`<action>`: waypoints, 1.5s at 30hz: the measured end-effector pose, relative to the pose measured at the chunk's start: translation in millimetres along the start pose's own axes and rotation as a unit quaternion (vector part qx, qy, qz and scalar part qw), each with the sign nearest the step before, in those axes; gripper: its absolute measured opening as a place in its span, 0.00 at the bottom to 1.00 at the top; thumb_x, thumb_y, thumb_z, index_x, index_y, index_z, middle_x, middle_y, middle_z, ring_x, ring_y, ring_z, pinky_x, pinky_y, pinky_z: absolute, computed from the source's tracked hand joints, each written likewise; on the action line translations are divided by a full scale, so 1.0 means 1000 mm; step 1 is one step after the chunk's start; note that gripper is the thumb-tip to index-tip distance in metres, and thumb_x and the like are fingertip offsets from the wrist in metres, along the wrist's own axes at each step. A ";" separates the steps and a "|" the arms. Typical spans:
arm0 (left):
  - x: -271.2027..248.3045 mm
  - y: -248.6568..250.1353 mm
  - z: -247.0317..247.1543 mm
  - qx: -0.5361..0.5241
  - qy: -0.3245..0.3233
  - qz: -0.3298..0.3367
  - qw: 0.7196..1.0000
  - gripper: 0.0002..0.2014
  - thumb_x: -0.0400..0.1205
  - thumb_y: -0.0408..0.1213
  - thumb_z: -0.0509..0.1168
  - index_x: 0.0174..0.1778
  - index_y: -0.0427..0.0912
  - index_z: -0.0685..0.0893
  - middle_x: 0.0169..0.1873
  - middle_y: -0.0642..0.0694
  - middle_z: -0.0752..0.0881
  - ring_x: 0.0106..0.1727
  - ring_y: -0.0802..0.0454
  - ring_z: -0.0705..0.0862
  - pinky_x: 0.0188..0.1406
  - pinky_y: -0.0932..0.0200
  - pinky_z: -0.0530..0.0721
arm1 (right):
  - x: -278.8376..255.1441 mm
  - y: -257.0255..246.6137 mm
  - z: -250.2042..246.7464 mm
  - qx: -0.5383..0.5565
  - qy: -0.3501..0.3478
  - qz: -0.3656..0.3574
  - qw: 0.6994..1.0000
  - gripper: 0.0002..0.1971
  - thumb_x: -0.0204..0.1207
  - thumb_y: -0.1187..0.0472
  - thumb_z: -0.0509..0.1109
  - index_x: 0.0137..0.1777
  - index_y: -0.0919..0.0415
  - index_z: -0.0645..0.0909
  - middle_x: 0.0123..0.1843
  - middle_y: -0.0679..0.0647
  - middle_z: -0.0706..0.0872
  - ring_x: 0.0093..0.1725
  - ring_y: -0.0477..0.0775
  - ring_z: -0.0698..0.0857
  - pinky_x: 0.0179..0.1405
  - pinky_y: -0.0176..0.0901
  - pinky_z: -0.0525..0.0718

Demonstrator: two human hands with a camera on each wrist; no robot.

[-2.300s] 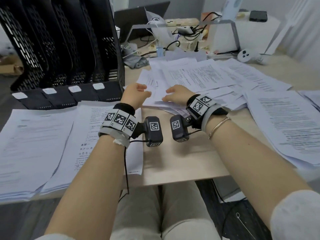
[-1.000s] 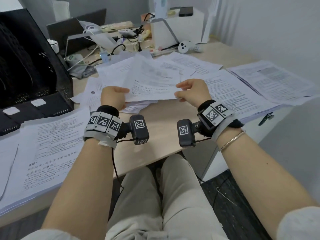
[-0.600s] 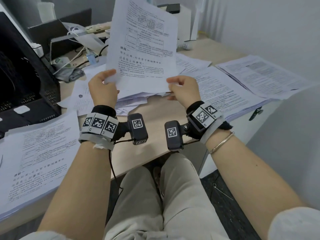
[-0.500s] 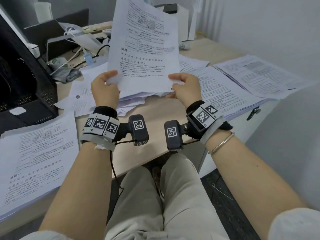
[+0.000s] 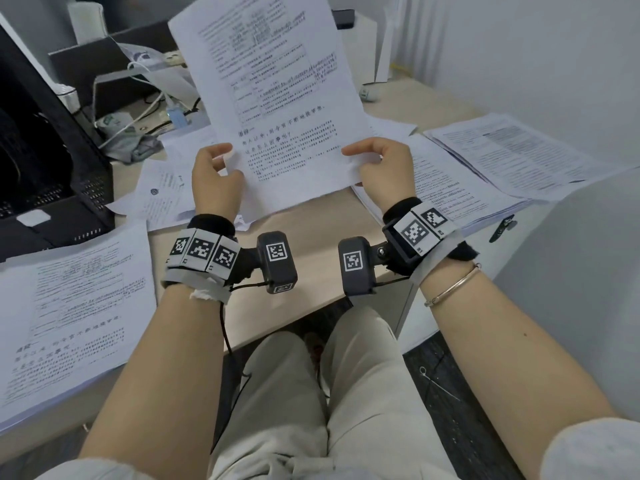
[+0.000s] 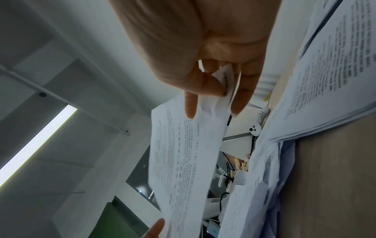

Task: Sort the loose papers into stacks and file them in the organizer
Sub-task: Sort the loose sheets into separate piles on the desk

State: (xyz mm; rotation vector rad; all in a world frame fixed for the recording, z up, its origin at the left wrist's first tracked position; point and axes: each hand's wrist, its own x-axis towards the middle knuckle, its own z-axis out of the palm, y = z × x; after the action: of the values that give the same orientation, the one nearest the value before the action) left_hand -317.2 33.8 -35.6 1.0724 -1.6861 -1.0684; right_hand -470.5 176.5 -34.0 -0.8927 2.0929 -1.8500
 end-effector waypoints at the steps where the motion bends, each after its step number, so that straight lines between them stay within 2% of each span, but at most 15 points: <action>1: -0.001 0.001 -0.003 0.001 0.002 -0.002 1.000 0.19 0.77 0.25 0.58 0.60 0.49 0.78 0.61 0.47 0.80 0.64 0.48 0.80 0.60 0.47 0.83 | 0.000 0.002 0.000 -0.003 -0.002 0.002 1.000 0.26 0.65 0.82 0.53 0.45 0.56 0.87 0.64 0.55 0.84 0.49 0.63 0.84 0.45 0.63 0.85; 3: -0.003 0.003 -0.008 -0.001 -0.001 -0.004 1.000 0.20 0.77 0.22 0.56 0.61 0.45 0.79 0.60 0.48 0.79 0.63 0.48 0.79 0.59 0.52 0.83 | -0.001 0.004 0.003 -0.012 -0.003 0.010 1.000 0.27 0.64 0.82 0.53 0.45 0.57 0.87 0.64 0.56 0.84 0.54 0.66 0.84 0.48 0.55 0.85; 6: -0.008 0.004 -0.015 0.000 -0.007 0.002 1.000 0.25 0.74 0.17 0.51 0.61 0.42 0.80 0.61 0.47 0.79 0.63 0.48 0.79 0.55 0.59 0.82 | -0.001 0.009 0.011 -0.017 -0.007 0.019 1.000 0.27 0.65 0.82 0.52 0.44 0.56 0.87 0.58 0.51 0.85 0.50 0.53 0.84 0.42 0.39 0.79; 11: -0.020 -0.002 -0.032 0.000 0.000 0.016 1.000 0.27 0.71 0.15 0.49 0.60 0.43 0.79 0.61 0.45 0.81 0.63 0.45 0.81 0.60 0.53 0.83 | -0.005 0.013 0.030 -0.030 -0.004 0.035 0.999 0.24 0.70 0.80 0.54 0.46 0.56 0.87 0.53 0.52 0.85 0.49 0.47 0.80 0.52 0.38 0.81; 15: -0.027 -0.009 -0.049 -0.010 0.002 0.020 1.000 0.27 0.72 0.16 0.51 0.60 0.45 0.78 0.61 0.46 0.82 0.64 0.46 0.81 0.64 0.46 0.81 | -0.007 0.011 0.050 -0.035 -0.029 0.042 0.998 0.24 0.70 0.79 0.55 0.49 0.57 0.87 0.60 0.53 0.85 0.62 0.48 0.80 0.55 0.35 0.76; 19: -0.030 -0.009 -0.070 -0.010 0.027 0.024 0.999 0.28 0.73 0.15 0.50 0.63 0.42 0.77 0.59 0.49 0.80 0.64 0.47 0.79 0.65 0.52 0.80 | -0.011 0.004 0.070 -0.024 -0.039 0.033 0.998 0.20 0.72 0.76 0.58 0.50 0.57 0.87 0.57 0.51 0.86 0.56 0.43 0.79 0.52 0.32 0.75; 23: -0.031 -0.012 -0.095 -0.016 0.048 0.028 0.998 0.27 0.73 0.15 0.50 0.65 0.41 0.76 0.58 0.51 0.78 0.65 0.51 0.79 0.64 0.55 0.81 | -0.011 -0.008 0.093 -0.023 -0.039 0.004 0.999 0.22 0.71 0.78 0.56 0.49 0.55 0.87 0.53 0.52 0.86 0.52 0.48 0.82 0.51 0.32 0.81; 26: -0.033 -0.017 -0.115 0.014 0.047 0.027 0.998 0.27 0.74 0.15 0.50 0.66 0.39 0.76 0.59 0.51 0.76 0.60 0.57 0.77 0.51 0.75 0.80 | -0.013 -0.020 0.112 -0.032 -0.045 -0.024 0.998 0.22 0.72 0.78 0.57 0.49 0.55 0.87 0.49 0.52 0.85 0.40 0.43 0.79 0.37 0.19 0.75; 28: -0.032 -0.022 -0.130 0.022 0.052 0.019 0.998 0.27 0.75 0.15 0.50 0.67 0.39 0.76 0.59 0.51 0.75 0.58 0.57 0.77 0.47 0.79 0.78 | -0.017 -0.030 0.126 -0.026 -0.059 -0.039 0.997 0.23 0.72 0.78 0.56 0.50 0.55 0.87 0.47 0.51 0.84 0.36 0.40 0.77 0.35 0.18 0.74; 31: -0.026 -0.028 -0.156 0.036 0.085 0.013 0.996 0.27 0.74 0.15 0.51 0.65 0.42 0.76 0.62 0.50 0.76 0.63 0.46 0.79 0.59 0.62 0.81 | -0.026 -0.045 0.151 -0.004 -0.089 -0.045 0.995 0.24 0.71 0.79 0.55 0.49 0.53 0.86 0.50 0.50 0.85 0.42 0.43 0.80 0.42 0.22 0.77; 33: -0.022 -0.031 -0.176 0.042 0.105 0.001 0.994 0.28 0.74 0.15 0.51 0.66 0.41 0.76 0.64 0.49 0.75 0.63 0.53 0.76 0.53 0.75 0.79 | -0.032 -0.054 0.169 0.019 -0.106 -0.049 0.993 0.25 0.69 0.79 0.55 0.48 0.51 0.86 0.52 0.51 0.86 0.49 0.49 0.83 0.51 0.34 0.82; 35: -0.018 -0.033 -0.196 0.053 0.126 -0.001 0.991 0.29 0.73 0.14 0.50 0.67 0.41 0.75 0.65 0.48 0.76 0.65 0.55 0.75 0.56 0.75 0.77 | -0.040 -0.063 0.186 0.032 -0.129 -0.055 0.990 0.26 0.69 0.80 0.55 0.49 0.50 0.85 0.54 0.52 0.86 0.52 0.50 0.84 0.55 0.40 0.84; 37: -0.016 -0.037 -0.217 0.067 0.149 0.000 0.987 0.30 0.72 0.14 0.50 0.67 0.40 0.76 0.64 0.47 0.77 0.67 0.53 0.74 0.63 0.66 0.75 | -0.047 -0.072 0.201 0.035 -0.157 -0.064 0.985 0.26 0.69 0.80 0.55 0.52 0.52 0.85 0.54 0.52 0.86 0.50 0.48 0.83 0.53 0.38 0.84; 43: -0.022 -0.051 -0.263 0.086 0.199 -0.010 0.976 0.30 0.71 0.13 0.50 0.64 0.42 0.78 0.65 0.46 0.78 0.68 0.53 0.74 0.63 0.65 0.75 | -0.066 -0.087 0.234 0.048 -0.249 -0.044 0.966 0.22 0.76 0.72 0.65 0.68 0.55 0.78 0.49 0.55 0.86 0.50 0.54 0.86 0.50 0.45 0.86; 45: -0.026 -0.057 -0.274 0.089 0.212 -0.016 0.973 0.29 0.71 0.14 0.50 0.63 0.42 0.79 0.65 0.45 0.78 0.67 0.53 0.75 0.62 0.66 0.75 | -0.074 -0.089 0.242 0.031 -0.283 -0.041 0.958 0.23 0.76 0.71 0.66 0.71 0.56 0.75 0.45 0.54 0.83 0.47 0.55 0.85 0.43 0.41 0.87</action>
State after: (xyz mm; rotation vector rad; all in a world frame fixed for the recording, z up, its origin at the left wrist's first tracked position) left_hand -40.8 -15.0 -18.4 1.3399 -1.4370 -0.6533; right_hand -257.6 15.3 -12.2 -1.3209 1.6536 -1.4491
